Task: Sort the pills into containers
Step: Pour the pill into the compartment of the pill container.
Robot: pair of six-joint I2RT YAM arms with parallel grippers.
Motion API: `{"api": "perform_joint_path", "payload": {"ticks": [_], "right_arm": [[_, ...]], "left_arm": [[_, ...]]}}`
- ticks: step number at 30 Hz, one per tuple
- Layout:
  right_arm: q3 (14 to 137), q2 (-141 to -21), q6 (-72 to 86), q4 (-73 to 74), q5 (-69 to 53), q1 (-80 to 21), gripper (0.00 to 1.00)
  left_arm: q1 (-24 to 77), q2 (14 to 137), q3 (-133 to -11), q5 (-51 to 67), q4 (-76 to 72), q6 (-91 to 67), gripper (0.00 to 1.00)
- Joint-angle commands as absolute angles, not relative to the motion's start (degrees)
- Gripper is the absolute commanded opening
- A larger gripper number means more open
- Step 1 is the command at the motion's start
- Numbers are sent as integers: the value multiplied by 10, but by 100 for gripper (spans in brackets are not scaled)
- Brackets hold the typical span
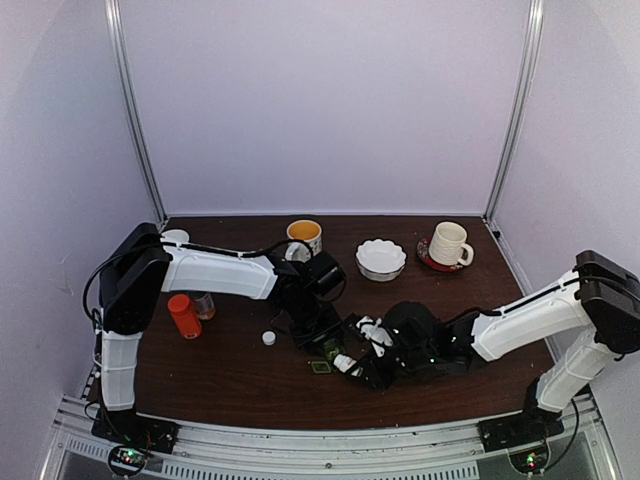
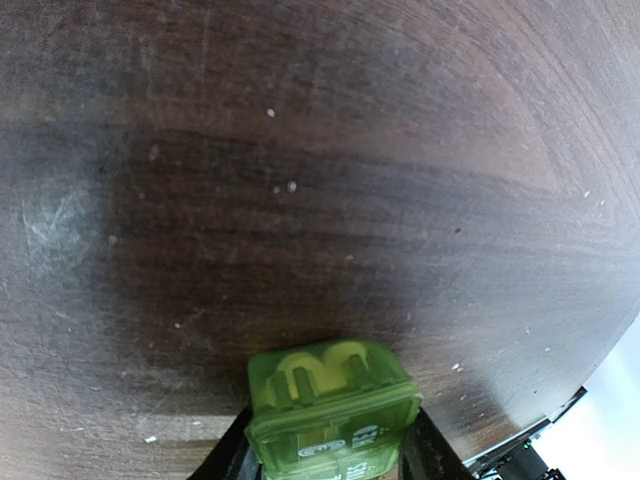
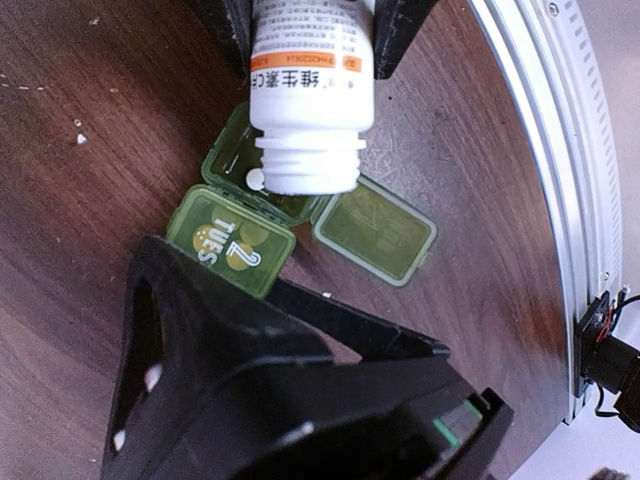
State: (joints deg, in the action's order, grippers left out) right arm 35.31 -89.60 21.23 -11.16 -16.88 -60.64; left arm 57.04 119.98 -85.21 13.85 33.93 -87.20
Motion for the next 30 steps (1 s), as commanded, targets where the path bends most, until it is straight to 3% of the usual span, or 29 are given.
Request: {"api": "perform_joint_path", "payload": {"ticks": [1,13,30], "right_arm": [[346,-843,202,-107,-146,-604,5],[346,-904,212,-107,-161,-604,5],[342,-871,197,-119,-152,-604,5]], "left_arm": [[571,1212,-836,151,359,-879,36],[571,1213,-839,153,360,-877,36],[571,1214,-839,154,359,-878,35]]}}
